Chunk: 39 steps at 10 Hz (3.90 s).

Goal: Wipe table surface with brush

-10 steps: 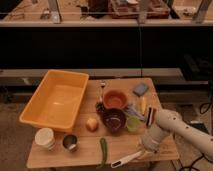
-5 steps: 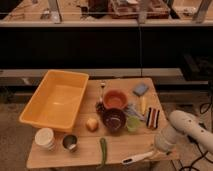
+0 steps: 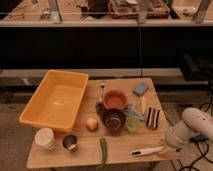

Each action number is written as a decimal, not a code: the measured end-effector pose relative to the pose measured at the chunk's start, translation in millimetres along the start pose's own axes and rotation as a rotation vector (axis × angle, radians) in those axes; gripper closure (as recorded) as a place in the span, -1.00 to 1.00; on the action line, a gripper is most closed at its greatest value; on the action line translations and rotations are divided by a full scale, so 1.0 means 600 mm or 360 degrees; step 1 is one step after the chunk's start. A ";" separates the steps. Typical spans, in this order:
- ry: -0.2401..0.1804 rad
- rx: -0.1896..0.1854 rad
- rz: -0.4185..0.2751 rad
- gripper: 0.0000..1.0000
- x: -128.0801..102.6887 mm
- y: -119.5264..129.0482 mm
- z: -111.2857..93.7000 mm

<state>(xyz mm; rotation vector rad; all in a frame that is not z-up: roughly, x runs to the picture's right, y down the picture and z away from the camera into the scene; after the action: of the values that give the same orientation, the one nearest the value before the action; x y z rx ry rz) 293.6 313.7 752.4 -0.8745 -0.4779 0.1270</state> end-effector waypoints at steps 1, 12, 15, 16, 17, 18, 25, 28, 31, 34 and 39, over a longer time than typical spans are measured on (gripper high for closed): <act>0.0005 0.0019 0.0008 1.00 0.000 -0.013 -0.007; -0.0016 0.0025 -0.0134 1.00 -0.142 -0.109 0.029; -0.0043 -0.0064 -0.0199 1.00 -0.161 -0.090 0.066; -0.0055 -0.0094 -0.0223 1.00 -0.170 -0.081 0.079; -0.0066 -0.0119 -0.0239 1.00 -0.175 -0.072 0.088; -0.0079 -0.0144 -0.0256 1.00 -0.179 -0.061 0.096; -0.0159 -0.0189 -0.0245 1.00 -0.151 -0.006 0.093; -0.0128 -0.0173 -0.0194 1.00 -0.101 0.013 0.071; -0.0100 -0.0136 -0.0114 1.00 -0.046 0.022 0.043; -0.0045 -0.0088 -0.0033 1.00 -0.011 0.013 0.024; 0.0068 0.0022 0.0075 1.00 0.028 -0.036 -0.029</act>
<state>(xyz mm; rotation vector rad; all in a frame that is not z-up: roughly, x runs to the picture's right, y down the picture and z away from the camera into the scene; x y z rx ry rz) 314.2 292.6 765.5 -0.8734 -0.4159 0.1546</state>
